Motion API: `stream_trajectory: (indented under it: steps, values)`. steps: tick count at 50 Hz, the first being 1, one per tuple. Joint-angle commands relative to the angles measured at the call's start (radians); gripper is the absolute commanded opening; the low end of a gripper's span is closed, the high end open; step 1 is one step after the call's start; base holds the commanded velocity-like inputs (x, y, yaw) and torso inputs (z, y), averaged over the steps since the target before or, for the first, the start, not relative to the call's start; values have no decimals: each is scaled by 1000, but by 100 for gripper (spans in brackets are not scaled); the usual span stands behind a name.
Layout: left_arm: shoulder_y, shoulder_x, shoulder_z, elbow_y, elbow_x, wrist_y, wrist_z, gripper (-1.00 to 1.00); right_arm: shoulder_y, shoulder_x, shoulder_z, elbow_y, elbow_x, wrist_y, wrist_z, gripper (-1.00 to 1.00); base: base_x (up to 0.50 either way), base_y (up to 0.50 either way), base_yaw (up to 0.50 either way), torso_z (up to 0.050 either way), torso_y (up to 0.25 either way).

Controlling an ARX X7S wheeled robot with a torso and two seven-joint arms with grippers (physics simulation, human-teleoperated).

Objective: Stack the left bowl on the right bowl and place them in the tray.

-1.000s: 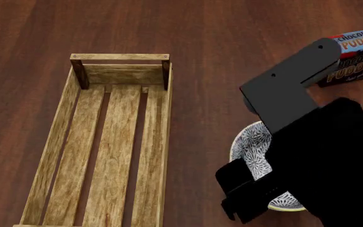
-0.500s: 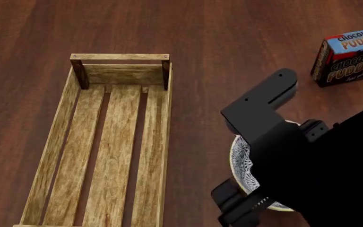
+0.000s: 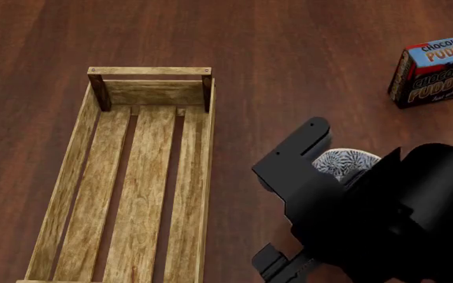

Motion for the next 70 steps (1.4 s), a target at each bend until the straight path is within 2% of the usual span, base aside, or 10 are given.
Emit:
stream_trajectory:
  steps: [1, 15, 33, 64, 65, 70]
  values:
    - [-1, -1, 16, 1, 4, 9, -1, 100, 5, -43, -95, 36, -121, -47, -74, 100, 0, 0, 0, 0, 0]
    - [21, -3, -14, 8, -2, 12, 7, 100, 21, -86, -196, 62, -236, -104, -126, 100, 0, 0, 0, 0, 0]
    - [64, -1, -69, 18, -13, 10, 18, 100, -16, -137, -277, 125, -295, -147, -183, 100, 0, 0, 0, 0, 0]
    - [84, 41, -61, 25, 55, -11, 60, 100, -60, -164, -323, 225, -332, -190, -225, 100, 0, 0, 0, 0, 0]
    - [83, 42, -59, 25, 58, -11, 61, 100, -60, -164, -324, 225, -333, -190, -225, -100, 0, 0, 0, 0, 0]
    - [84, 45, -58, 25, 65, -11, 64, 100, -62, -167, -326, 230, -332, -189, -225, -100, 0, 0, 0, 0, 0]
